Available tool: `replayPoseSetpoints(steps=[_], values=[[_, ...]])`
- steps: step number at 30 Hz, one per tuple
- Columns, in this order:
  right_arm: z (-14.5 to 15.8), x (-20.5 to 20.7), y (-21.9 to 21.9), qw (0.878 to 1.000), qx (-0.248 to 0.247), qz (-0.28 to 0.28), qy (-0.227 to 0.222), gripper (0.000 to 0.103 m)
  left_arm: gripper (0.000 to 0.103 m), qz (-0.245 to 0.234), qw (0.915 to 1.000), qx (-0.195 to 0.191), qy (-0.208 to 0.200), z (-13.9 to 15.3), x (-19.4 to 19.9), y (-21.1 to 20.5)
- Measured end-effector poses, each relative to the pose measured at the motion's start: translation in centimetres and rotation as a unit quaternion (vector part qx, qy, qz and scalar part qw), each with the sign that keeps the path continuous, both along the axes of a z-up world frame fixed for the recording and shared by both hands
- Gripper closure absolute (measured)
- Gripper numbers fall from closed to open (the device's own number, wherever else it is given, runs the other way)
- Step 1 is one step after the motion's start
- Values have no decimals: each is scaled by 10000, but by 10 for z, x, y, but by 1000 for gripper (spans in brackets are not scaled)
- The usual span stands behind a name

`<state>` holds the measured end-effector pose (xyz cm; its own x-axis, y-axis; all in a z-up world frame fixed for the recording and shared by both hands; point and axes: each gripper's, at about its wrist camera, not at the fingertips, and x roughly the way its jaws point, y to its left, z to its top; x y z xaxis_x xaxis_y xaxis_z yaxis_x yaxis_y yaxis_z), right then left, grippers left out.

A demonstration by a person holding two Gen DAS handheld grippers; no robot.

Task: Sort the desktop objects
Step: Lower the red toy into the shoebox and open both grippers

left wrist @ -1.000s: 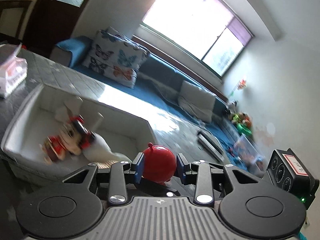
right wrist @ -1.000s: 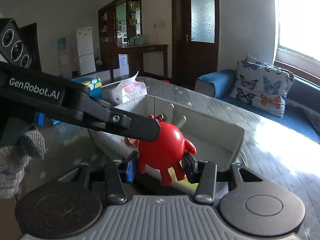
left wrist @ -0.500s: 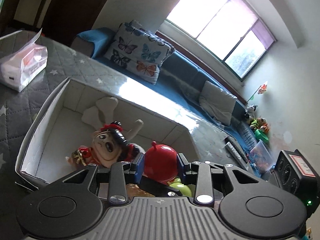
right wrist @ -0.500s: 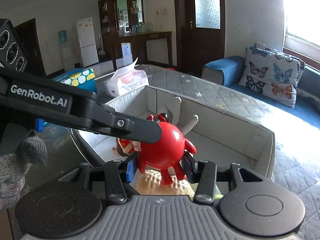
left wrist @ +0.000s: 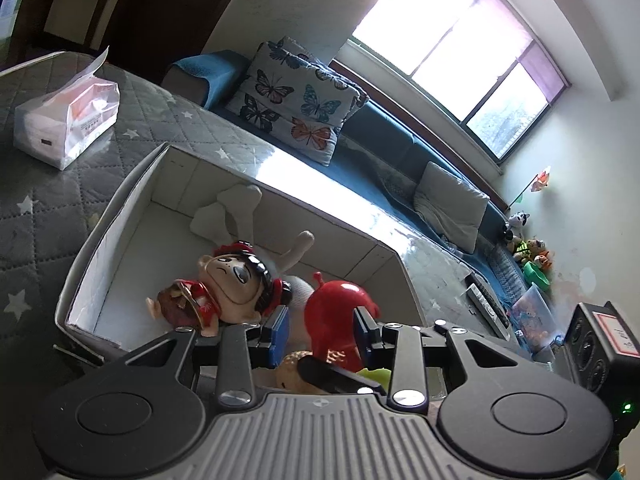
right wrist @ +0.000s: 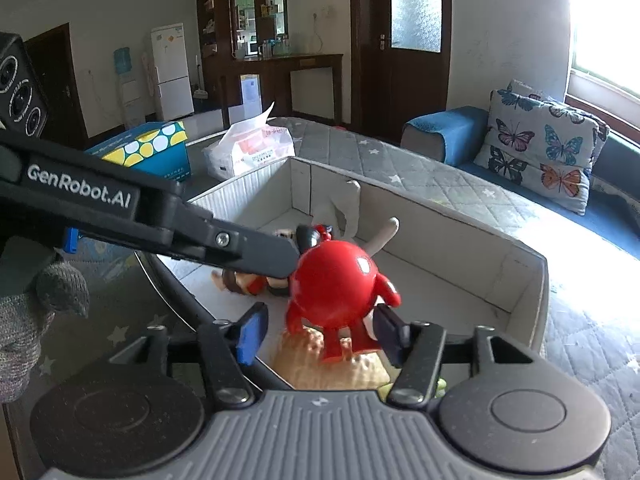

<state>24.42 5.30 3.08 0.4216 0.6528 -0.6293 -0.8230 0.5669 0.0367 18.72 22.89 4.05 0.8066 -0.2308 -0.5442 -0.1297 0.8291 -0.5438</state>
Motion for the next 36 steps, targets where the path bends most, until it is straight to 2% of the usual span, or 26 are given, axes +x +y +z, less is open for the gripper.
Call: replayPoseSetpoints(steps=[8,11,20,25,36], values=[[3,-4,-1,10000,23,24,9,42,66,72,10000,38,22,0,-9,0],[4,-4,1,10000,-52,0,-47,32,66,99,9999,56,27,1,-12,1],[11,-7,5,9998,-10,112,-136,20,66,170,9998,58,0,4,-16,5],[10,-9,6,9998,-23,115,-161,17,66,203,9998,61,-11,6,-14,8],[13,-9,-5,9997,154,98,-151,17,66,75,9999,109,-3,8,-4,2]])
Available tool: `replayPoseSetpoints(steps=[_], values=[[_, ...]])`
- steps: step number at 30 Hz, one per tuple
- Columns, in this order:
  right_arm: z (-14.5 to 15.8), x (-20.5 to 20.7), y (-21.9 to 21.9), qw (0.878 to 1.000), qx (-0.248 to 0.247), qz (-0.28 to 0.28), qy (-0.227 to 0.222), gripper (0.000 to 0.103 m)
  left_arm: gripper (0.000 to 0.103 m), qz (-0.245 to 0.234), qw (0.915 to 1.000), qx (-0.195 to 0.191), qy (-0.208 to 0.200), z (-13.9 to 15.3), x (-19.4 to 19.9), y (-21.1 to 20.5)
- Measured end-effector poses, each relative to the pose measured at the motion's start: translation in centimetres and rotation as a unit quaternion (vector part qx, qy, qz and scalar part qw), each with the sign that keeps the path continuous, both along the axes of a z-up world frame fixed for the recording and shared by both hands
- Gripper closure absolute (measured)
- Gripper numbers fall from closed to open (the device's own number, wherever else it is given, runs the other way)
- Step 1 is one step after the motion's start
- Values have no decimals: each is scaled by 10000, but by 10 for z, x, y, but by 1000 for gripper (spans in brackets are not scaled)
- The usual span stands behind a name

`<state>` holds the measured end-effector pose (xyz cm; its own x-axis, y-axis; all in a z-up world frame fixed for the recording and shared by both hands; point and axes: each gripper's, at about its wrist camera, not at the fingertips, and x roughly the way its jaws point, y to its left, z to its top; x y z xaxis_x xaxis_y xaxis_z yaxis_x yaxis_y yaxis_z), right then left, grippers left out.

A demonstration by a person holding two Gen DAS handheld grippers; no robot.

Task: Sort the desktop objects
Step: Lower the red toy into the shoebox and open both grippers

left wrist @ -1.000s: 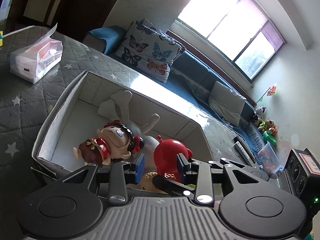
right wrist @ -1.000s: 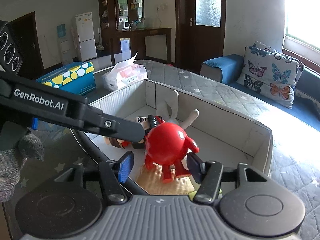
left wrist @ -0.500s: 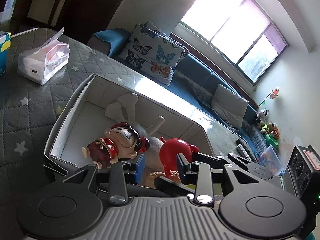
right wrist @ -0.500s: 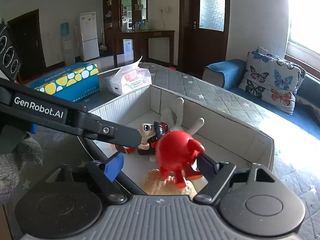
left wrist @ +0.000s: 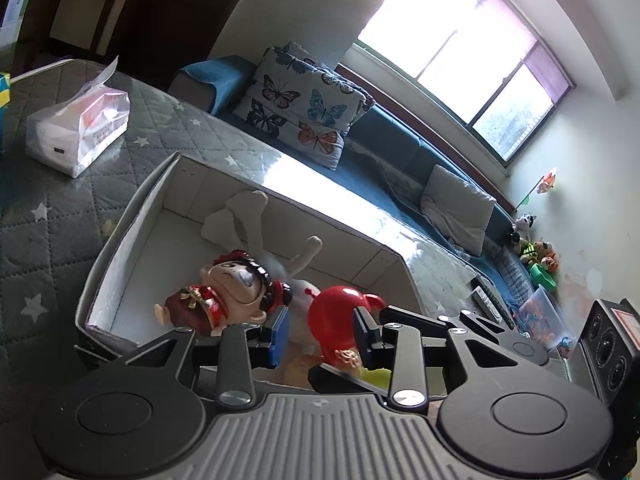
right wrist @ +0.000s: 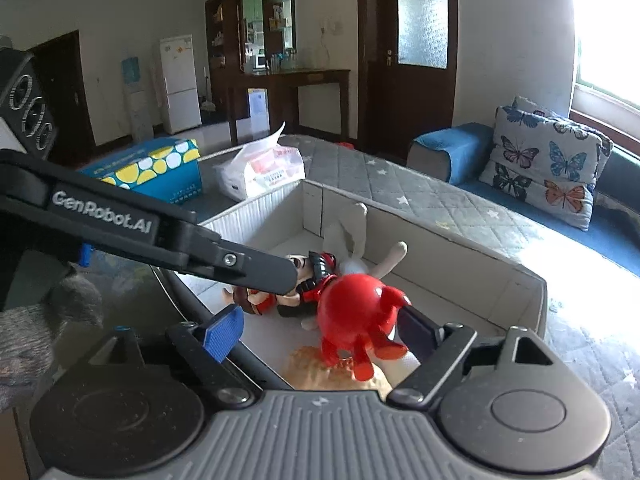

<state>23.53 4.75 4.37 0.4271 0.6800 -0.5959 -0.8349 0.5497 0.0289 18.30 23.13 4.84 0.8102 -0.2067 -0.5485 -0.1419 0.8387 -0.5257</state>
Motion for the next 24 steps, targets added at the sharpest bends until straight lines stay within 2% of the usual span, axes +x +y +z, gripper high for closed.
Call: replayPoseSetpoints(steps=[15,24], values=[[2,-2,-25,9995,182,-200,133,17,66,-83,9992,351,153,0,-3,-17],[4,-19,-41,9991,292,-304,65,17,65,-37,9963,847,160,3,-21,-32]])
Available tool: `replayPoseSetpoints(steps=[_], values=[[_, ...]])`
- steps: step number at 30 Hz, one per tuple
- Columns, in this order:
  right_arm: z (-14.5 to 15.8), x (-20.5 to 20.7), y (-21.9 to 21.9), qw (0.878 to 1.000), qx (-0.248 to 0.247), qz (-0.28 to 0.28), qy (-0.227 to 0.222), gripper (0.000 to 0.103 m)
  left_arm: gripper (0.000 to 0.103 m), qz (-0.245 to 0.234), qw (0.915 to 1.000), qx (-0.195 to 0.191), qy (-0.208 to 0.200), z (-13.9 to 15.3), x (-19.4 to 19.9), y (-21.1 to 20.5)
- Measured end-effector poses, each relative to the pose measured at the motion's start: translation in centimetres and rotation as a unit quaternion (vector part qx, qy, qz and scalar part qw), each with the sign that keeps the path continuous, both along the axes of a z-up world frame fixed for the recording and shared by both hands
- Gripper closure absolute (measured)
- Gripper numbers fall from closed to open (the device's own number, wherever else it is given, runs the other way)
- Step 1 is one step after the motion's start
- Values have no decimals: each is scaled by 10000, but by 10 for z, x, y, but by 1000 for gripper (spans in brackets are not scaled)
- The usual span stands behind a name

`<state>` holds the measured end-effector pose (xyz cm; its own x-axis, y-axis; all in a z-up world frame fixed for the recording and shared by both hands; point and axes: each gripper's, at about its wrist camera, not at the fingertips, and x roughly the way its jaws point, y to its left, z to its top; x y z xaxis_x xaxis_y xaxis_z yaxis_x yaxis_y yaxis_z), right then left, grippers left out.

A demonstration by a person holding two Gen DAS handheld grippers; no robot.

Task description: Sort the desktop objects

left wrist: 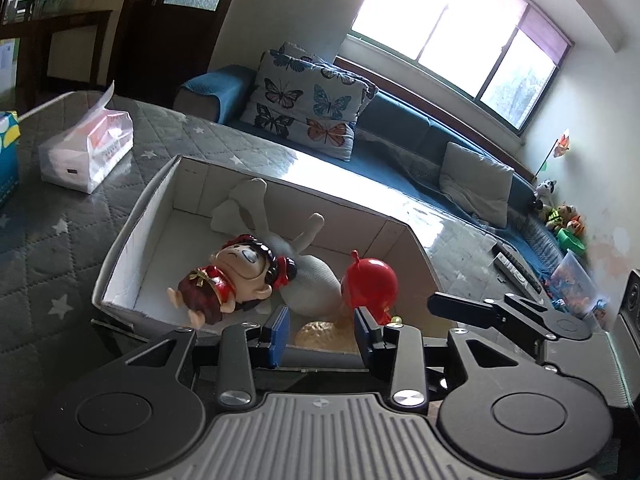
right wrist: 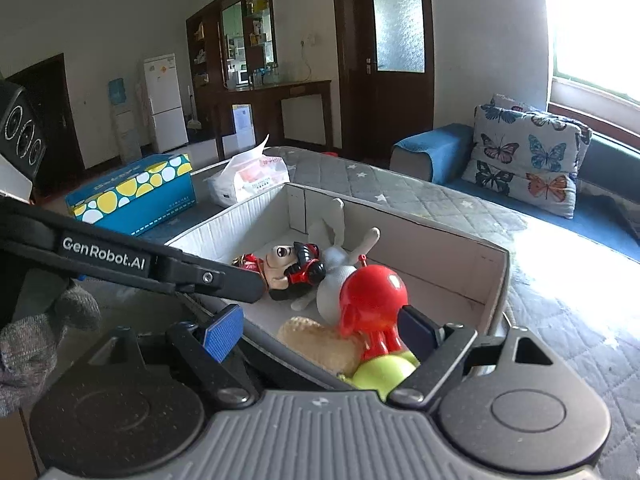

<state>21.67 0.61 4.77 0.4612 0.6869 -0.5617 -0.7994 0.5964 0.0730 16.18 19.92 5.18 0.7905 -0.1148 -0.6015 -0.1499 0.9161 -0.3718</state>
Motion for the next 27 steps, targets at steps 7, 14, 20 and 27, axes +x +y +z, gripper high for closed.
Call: replayPoseSetpoints(steps=[7,14,20,27], values=[[-6,-19,-23,9994,134,-311,49,6,64,82,9984,563,-20,-1,-20,-18],[-12,-40,-42,9986,188,-486,66,0,64,143,9975,675,172,-10,-37,-28],[-15,-55,-52,9973,317,-637,169,0,64,222,9952,928,235,-11,-53,-36],[-17,-71,-57,9958,481,-765,140,0,64,183,9936,1077,289,-12,-69,-44]])
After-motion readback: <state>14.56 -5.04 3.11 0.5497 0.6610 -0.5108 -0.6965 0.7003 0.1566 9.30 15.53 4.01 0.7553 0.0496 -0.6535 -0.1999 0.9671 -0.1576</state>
